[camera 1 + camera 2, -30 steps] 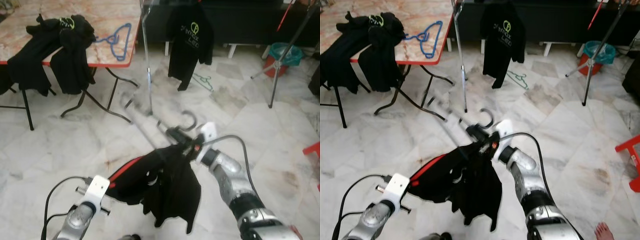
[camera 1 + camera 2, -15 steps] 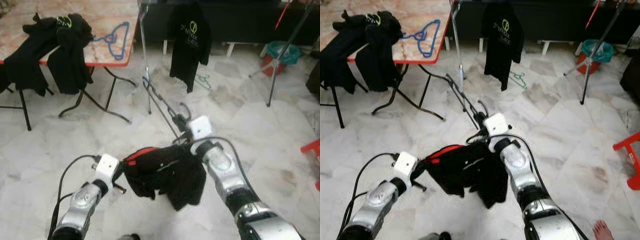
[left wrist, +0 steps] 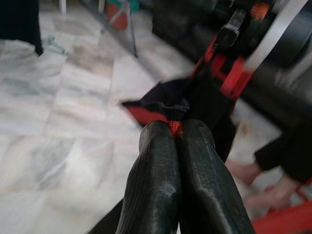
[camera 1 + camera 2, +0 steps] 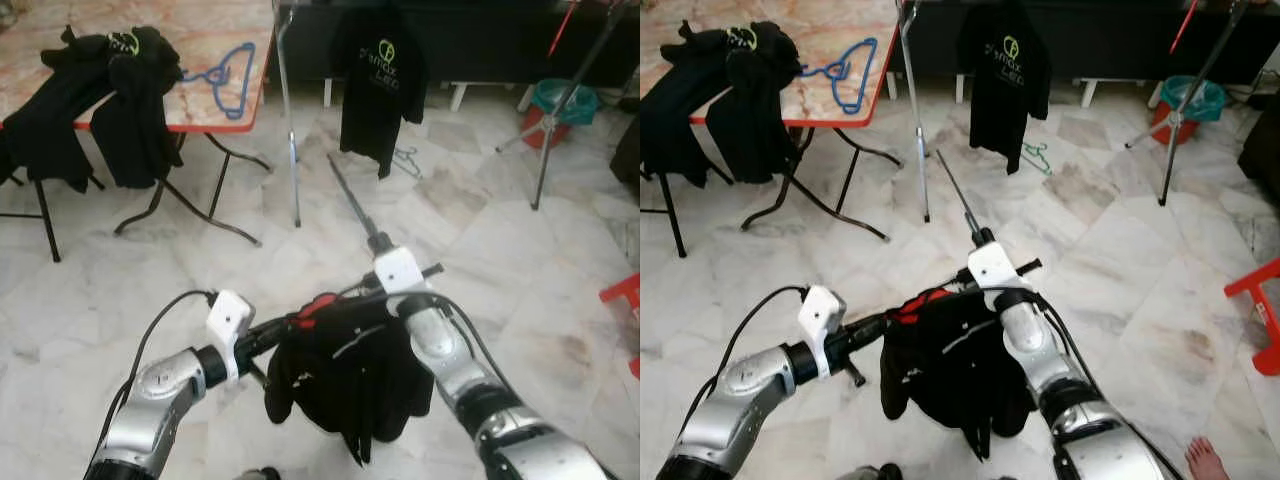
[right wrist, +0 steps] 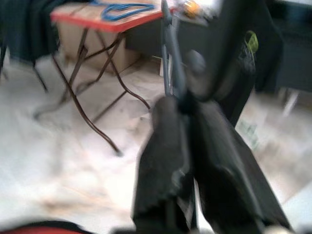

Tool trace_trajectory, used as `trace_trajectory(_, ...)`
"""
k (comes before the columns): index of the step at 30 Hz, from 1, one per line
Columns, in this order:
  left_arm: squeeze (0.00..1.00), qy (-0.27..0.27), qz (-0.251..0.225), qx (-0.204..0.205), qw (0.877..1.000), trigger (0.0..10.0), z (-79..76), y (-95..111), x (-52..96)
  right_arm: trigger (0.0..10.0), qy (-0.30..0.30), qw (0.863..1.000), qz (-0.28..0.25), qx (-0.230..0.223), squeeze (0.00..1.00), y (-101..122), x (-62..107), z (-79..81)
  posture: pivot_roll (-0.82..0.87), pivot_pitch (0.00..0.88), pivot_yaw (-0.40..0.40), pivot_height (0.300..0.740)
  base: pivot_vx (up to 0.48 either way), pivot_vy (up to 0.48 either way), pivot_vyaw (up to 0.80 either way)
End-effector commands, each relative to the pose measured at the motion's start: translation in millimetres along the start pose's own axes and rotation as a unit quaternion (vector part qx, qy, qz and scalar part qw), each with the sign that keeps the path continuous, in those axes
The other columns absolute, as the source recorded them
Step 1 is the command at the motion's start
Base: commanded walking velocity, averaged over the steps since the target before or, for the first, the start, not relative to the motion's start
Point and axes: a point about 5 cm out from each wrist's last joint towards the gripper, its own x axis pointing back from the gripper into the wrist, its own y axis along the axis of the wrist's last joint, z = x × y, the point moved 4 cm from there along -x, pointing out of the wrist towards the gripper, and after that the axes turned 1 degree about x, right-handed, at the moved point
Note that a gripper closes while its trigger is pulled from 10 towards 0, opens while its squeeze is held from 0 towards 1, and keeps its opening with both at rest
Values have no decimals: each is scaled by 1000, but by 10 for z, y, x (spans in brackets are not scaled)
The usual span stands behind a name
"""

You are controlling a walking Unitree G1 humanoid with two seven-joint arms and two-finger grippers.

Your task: Hang hanger

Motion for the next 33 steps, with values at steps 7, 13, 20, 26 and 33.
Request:
trace_trajectory(7, 0, 31, 25, 13, 999, 0, 65, -103, 16, 10000, 112, 963, -103, -222, 0, 565, -179, 19, 91, 109, -5, 740, 0, 0, 0)
trace_trajectory(13, 0, 4, -9, 42, 999, 0, -46, 42, -50, 10000, 241, 940, -172, -171, 0, 848, -72, 201, 96, 104, -8, 740, 0, 0, 0)
trace_trajectory(20, 0, -4, -53, 70, 996, 0, -47, 225, -44, 10000, 229, 955, -185, 40, 0, 901, -71, 266, 101, 102, -9, 740, 0, 0, 0)
trace_trajectory(26, 0, -12, -79, 94, 992, 0, -77, 315, -37, 10000, 184, 955, -224, -67, 0, 1020, -57, 138, 103, 99, -6, 740, 0, 0, 0)
trace_trajectory(33, 0, -54, -102, 136, 984, 0, -226, 392, -59, 10000, 162, 930, -274, -184, 0, 1200, -17, 39, 100, 104, 4, 740, 0, 0, 0)
